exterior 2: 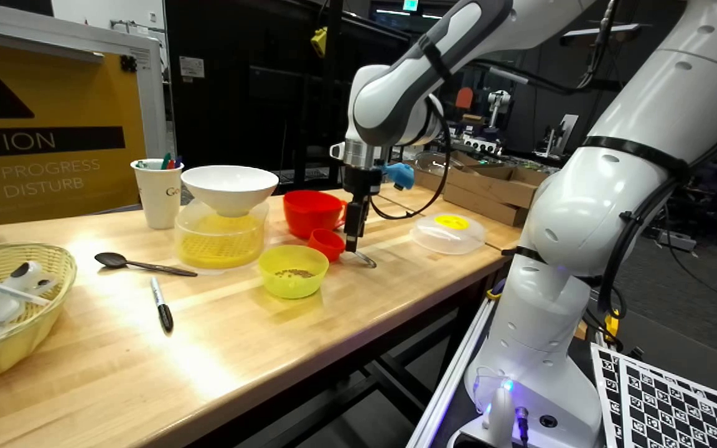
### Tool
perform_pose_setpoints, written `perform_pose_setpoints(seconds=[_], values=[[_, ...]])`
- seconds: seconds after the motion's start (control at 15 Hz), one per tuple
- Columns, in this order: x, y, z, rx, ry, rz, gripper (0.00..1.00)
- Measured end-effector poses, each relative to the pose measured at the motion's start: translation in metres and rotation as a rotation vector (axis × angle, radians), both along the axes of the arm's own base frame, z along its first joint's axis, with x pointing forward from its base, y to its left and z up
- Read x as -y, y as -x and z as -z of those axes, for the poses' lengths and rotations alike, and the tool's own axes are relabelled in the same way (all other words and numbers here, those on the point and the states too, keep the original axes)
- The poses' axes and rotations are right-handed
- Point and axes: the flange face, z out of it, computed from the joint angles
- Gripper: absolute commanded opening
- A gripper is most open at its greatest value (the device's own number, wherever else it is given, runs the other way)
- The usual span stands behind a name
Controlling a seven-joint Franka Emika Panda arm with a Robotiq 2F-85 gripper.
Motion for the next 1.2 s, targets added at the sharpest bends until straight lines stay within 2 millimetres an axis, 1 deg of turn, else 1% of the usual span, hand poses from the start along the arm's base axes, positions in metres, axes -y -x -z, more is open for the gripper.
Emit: perform_pose_setpoints(seconds=[0.67,1.2], values=[[0.004,0.001,0.002,-0.002,-0.006,-0.036,1.00],[0.003,0.000,0.013,-0.023,-0.004,-0.087,1.00]])
